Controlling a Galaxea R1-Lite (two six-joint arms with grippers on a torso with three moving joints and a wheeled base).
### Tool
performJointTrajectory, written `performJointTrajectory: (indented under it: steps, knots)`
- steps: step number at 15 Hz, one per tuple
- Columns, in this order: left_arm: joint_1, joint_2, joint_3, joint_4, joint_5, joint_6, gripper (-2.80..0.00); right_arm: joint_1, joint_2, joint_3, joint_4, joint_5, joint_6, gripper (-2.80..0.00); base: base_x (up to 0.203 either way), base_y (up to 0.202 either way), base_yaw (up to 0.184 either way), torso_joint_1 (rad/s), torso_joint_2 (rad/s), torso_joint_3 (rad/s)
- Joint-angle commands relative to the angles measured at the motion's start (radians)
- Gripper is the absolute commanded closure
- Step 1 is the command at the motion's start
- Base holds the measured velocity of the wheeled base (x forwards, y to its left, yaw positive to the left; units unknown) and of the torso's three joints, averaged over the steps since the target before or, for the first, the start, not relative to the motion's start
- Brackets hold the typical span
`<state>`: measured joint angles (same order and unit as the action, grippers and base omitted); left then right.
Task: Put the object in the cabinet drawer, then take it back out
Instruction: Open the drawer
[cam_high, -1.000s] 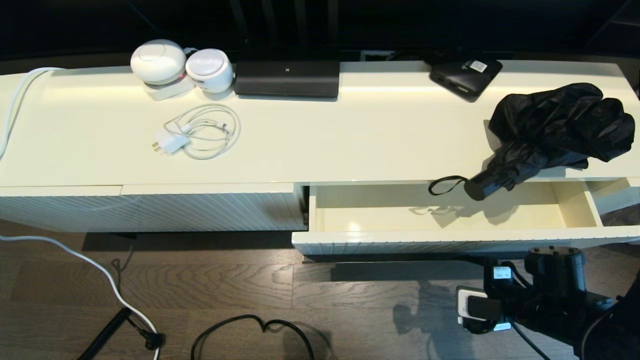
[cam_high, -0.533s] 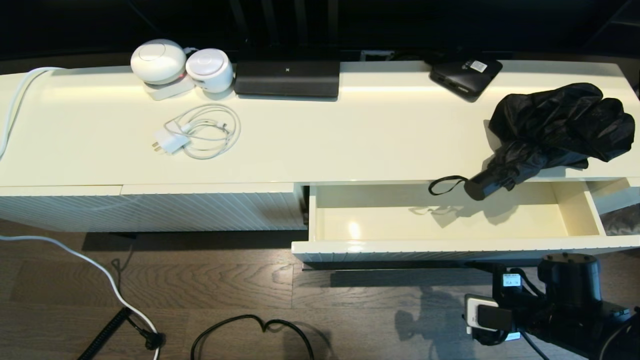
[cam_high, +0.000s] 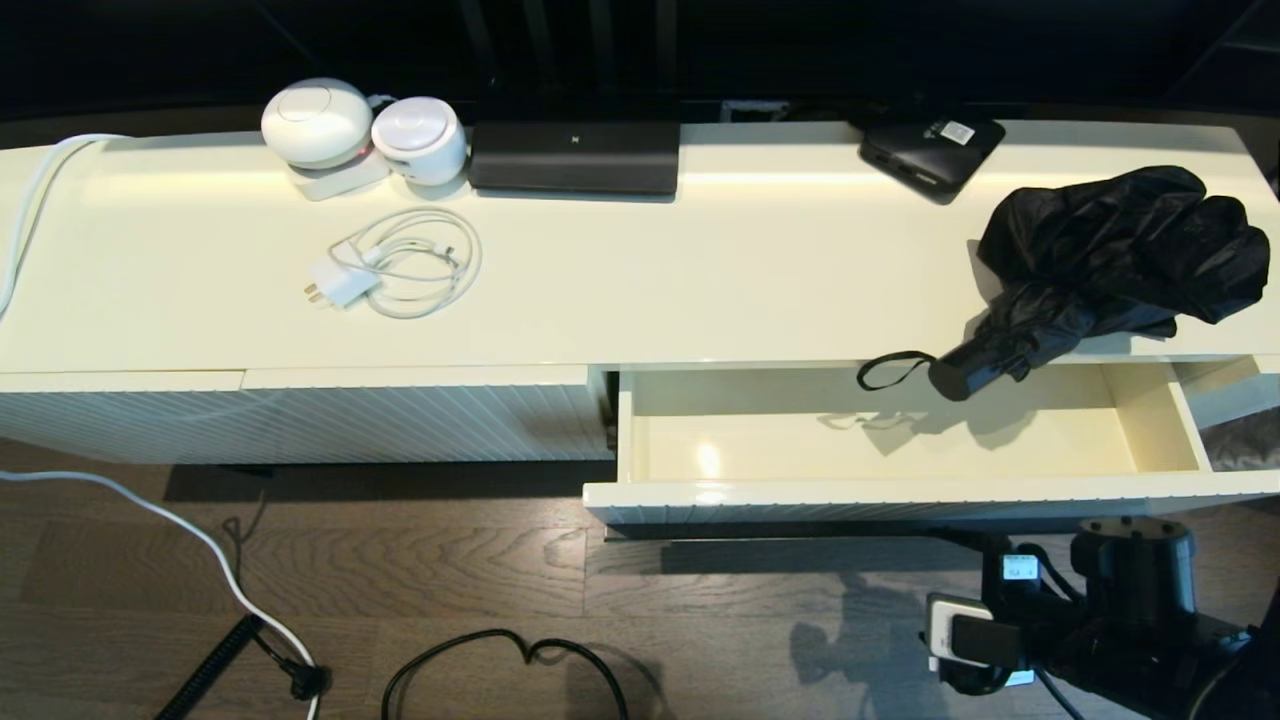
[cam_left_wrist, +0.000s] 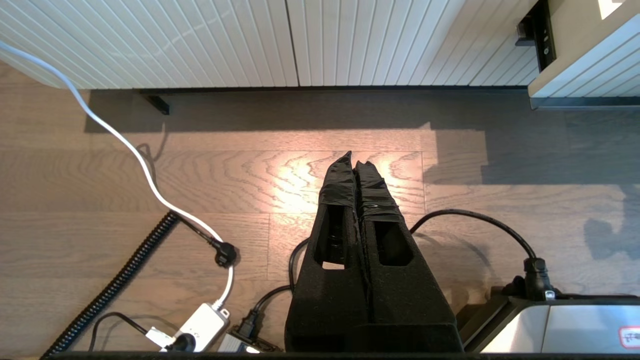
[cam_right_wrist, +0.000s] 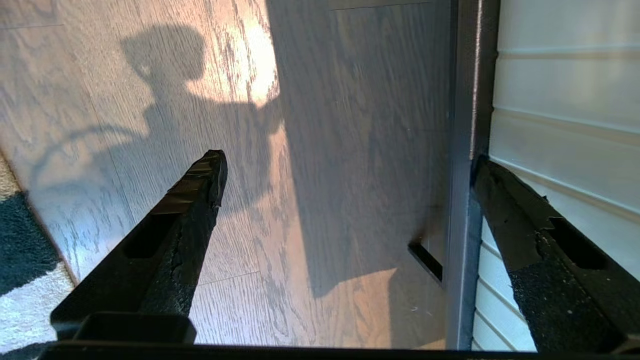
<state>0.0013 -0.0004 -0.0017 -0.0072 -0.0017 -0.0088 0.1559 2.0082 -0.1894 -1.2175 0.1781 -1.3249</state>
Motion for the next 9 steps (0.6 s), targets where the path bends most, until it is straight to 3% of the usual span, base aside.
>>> performJointTrajectory:
  steps: [1, 9]
  knots:
    - [0.0, -0.001, 0.0, 0.0, 0.0, 0.0, 0.0, 0.002, 0.026, 0.011, -0.009, 0.001, -0.007, -2.8, 0.0, 0.0, 0.0, 0.0, 0.0, 0.0]
    - [0.0, -0.001, 0.0, 0.0, 0.0, 0.0, 0.0, 0.004, 0.034, 0.041, -0.02, 0.009, -0.007, -2.8, 0.0, 0.0, 0.0, 0.0, 0.0, 0.0]
